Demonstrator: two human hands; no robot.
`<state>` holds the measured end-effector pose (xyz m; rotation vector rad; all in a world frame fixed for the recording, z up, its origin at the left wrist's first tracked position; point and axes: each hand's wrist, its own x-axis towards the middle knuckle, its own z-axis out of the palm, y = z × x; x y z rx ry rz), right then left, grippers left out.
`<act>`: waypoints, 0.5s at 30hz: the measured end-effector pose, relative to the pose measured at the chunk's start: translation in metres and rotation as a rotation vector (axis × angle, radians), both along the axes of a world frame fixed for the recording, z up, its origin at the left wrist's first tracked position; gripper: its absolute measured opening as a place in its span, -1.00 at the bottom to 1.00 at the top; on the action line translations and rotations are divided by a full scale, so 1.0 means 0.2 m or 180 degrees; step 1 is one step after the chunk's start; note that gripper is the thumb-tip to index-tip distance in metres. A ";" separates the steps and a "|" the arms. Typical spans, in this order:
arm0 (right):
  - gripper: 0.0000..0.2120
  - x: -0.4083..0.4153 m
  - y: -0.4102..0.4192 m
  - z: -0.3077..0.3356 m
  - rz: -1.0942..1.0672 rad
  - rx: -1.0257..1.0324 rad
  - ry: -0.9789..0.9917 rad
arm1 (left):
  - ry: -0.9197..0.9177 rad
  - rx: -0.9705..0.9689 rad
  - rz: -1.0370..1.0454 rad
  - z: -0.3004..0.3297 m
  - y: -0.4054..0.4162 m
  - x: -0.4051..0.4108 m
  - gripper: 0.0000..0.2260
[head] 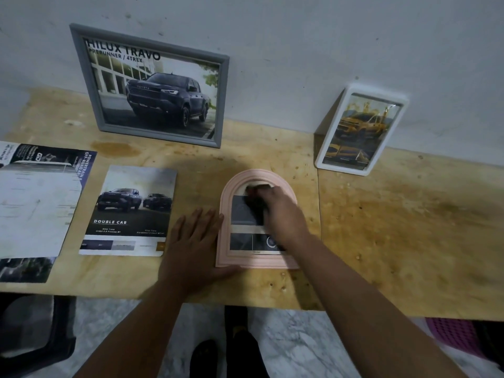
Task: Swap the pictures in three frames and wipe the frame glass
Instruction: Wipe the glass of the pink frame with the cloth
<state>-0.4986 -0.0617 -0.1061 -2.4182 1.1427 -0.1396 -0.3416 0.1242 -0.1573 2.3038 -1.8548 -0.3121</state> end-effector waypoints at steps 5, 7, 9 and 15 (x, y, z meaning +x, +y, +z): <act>-0.48 -0.03 0.31 -0.10 0.1010 -0.0488 0.0709 | -0.0064 0.0013 -0.0045 -0.02 0.00 0.01 0.03; -0.50 -0.10 0.31 -0.04 0.1254 -0.0117 0.0571 | -0.0070 0.0053 -0.0069 -0.02 0.00 0.01 0.02; -0.57 -0.14 0.25 0.05 0.1156 0.1034 0.0296 | -0.0084 0.0135 -0.0054 -0.01 0.00 0.01 0.04; -0.76 -0.19 -0.02 0.17 -0.1534 0.3665 -0.1545 | 0.0004 0.0172 -0.0013 0.01 0.00 0.01 0.06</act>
